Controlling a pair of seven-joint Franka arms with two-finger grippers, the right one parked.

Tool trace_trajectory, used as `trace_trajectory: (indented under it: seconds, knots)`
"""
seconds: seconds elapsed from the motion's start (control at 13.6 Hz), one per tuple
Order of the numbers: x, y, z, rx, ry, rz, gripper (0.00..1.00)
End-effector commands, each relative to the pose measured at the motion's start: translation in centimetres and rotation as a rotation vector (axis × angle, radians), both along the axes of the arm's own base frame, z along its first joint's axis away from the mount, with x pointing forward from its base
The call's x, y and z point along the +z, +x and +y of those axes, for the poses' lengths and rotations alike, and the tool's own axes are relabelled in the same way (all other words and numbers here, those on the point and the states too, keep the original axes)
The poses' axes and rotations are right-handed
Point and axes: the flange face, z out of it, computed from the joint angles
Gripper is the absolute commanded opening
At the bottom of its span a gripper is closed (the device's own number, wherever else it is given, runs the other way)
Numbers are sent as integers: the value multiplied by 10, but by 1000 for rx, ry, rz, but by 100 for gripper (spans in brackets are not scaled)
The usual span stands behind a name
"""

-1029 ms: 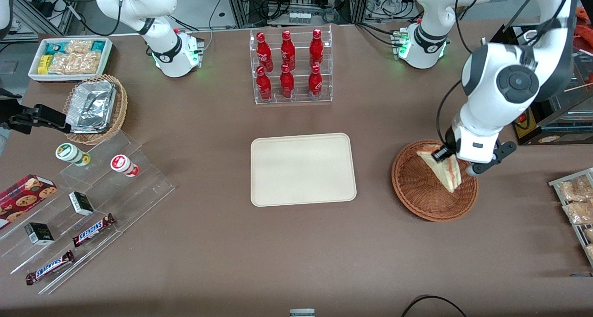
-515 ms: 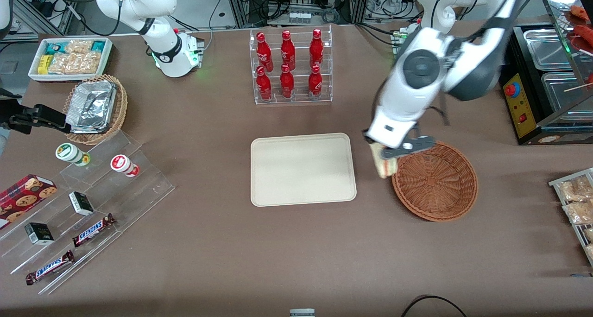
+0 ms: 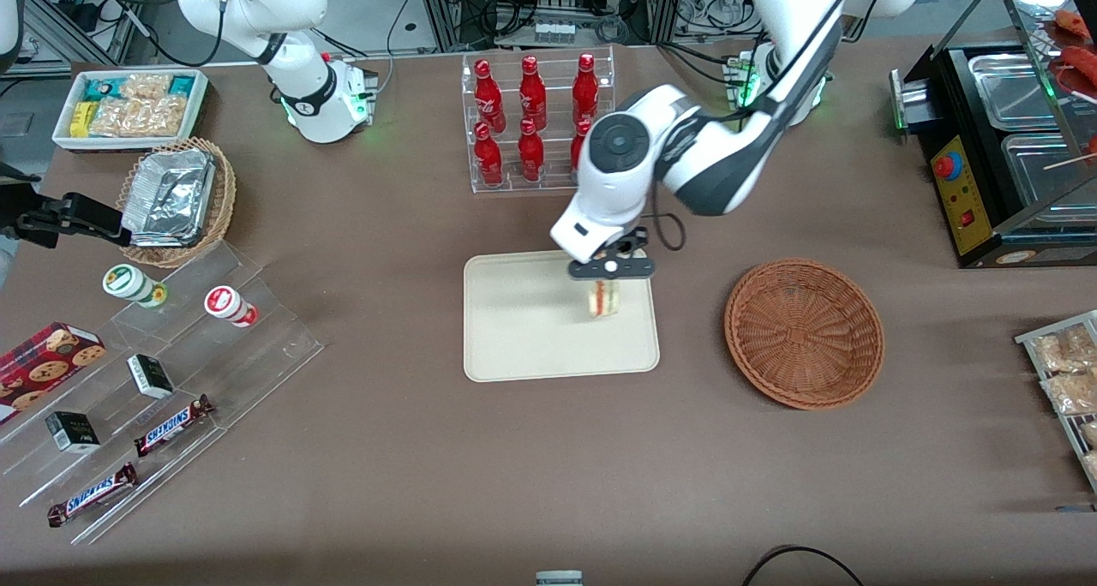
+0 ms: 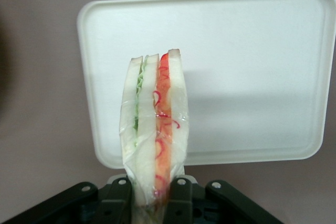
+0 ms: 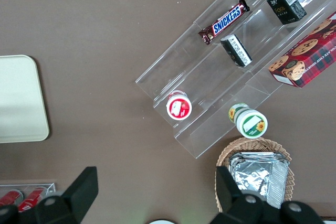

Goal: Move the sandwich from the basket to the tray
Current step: 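Carry the sandwich with the left gripper over the beige tray, then lower the sandwich onto the tray and open the left gripper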

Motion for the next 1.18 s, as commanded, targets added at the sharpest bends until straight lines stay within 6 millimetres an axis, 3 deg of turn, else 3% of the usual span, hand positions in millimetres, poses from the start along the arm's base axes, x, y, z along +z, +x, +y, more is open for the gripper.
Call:
trace_trajectory:
  seconds: [0.0, 0.37, 0.81, 1.1]
  knots:
    - [-29, 0, -27, 35, 28, -67, 0]
    - [-80, -11, -57, 94, 28, -131, 0]
    - [-109, -18, -65, 71, 35, -171, 0]
    - [-112, -20, -70, 84, 10, -178, 0]
